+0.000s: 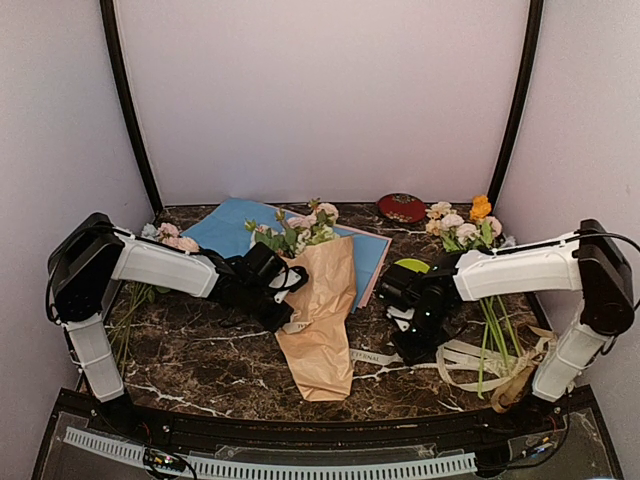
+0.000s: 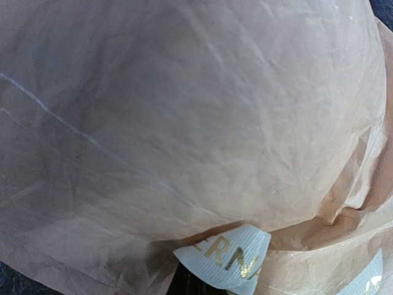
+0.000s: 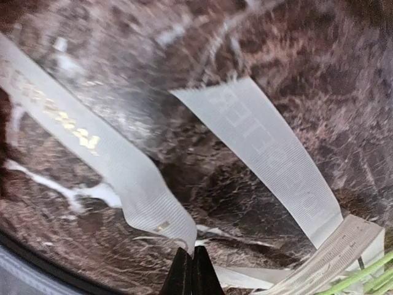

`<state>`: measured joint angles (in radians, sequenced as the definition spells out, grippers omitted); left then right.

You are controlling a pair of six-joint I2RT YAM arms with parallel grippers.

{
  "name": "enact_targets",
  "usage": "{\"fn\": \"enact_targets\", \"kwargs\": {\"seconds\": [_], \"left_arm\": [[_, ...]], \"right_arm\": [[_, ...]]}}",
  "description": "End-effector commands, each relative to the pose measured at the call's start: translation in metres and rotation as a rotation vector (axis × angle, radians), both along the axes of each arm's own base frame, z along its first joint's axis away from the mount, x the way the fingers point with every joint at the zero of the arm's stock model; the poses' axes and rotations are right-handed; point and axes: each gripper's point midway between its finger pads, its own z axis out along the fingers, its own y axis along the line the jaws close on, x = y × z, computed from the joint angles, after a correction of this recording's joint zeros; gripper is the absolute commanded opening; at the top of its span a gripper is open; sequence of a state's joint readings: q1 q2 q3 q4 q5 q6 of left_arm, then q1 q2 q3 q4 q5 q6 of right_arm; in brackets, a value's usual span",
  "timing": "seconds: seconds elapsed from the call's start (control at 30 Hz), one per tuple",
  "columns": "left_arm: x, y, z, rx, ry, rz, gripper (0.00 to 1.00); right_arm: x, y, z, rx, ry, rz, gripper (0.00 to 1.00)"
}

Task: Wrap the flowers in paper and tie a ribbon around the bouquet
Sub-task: Adjust the ribbon at the center of the board.

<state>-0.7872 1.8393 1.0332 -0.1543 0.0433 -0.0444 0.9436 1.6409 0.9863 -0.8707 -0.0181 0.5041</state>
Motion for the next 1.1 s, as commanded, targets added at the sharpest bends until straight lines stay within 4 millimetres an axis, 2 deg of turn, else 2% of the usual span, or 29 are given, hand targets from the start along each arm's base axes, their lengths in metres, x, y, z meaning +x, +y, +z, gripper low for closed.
{"fn": "enact_targets", "kwargs": {"seconds": [0.0,0.1,0.17,0.23,0.3,0.4,0.57,0.8,0.83,0.87,0.97,1.0,1.03,1.07], "left_arm": [[-0.023,0.04,-0.036,0.162,0.107,0.017,0.0],[-0.022,0.042,-0.035,0.166,0.101,0.021,0.0],[-0.021,0.042,-0.034,0.169,0.096,0.022,0.0],[-0.022,0.043,-0.034,0.172,0.095,0.023,0.0],[-0.021,0.043,-0.034,0.173,0.095,0.022,0.0],[-0.022,0.044,-0.035,0.174,0.097,0.023,0.0],[-0.022,0.043,-0.037,0.176,0.1,0.02,0.0],[-0.024,0.044,-0.04,0.179,0.11,0.02,0.0],[-0.024,0.044,-0.041,0.18,0.111,0.02,0.0],[-0.024,0.044,-0.041,0.181,0.111,0.021,0.0],[-0.025,0.044,-0.041,0.18,0.113,0.02,0.0],[-0.024,0.044,-0.041,0.18,0.114,0.018,0.0],[-0.024,0.043,-0.041,0.179,0.115,0.018,0.0],[-0.025,0.043,-0.042,0.18,0.117,0.017,0.0]], "right_arm": [[0.029,0.053,0.088,0.268,-0.17,0.072,0.0],[0.041,0.098,0.173,0.575,-0.307,0.139,0.0],[0.039,0.118,0.228,0.794,-0.391,0.179,0.0],[0.029,0.129,0.27,0.989,-0.437,0.23,0.0],[0.018,0.135,0.304,1.159,-0.473,0.268,0.0],[0.005,0.138,0.308,1.287,-0.444,0.289,0.0],[-0.006,0.148,0.3,1.304,-0.399,0.315,0.0],[0.001,0.17,0.331,1.318,-0.431,0.344,0.0],[0.004,0.176,0.323,1.285,-0.424,0.328,0.0],[0.008,0.181,0.309,1.232,-0.411,0.305,0.05],[0.034,0.185,0.23,0.915,-0.342,0.185,0.25],[0.037,0.18,0.208,0.811,-0.316,0.173,0.31],[0.037,0.174,0.194,0.742,-0.297,0.161,0.39],[0.037,0.17,0.189,0.72,-0.292,0.153,0.48]]}}
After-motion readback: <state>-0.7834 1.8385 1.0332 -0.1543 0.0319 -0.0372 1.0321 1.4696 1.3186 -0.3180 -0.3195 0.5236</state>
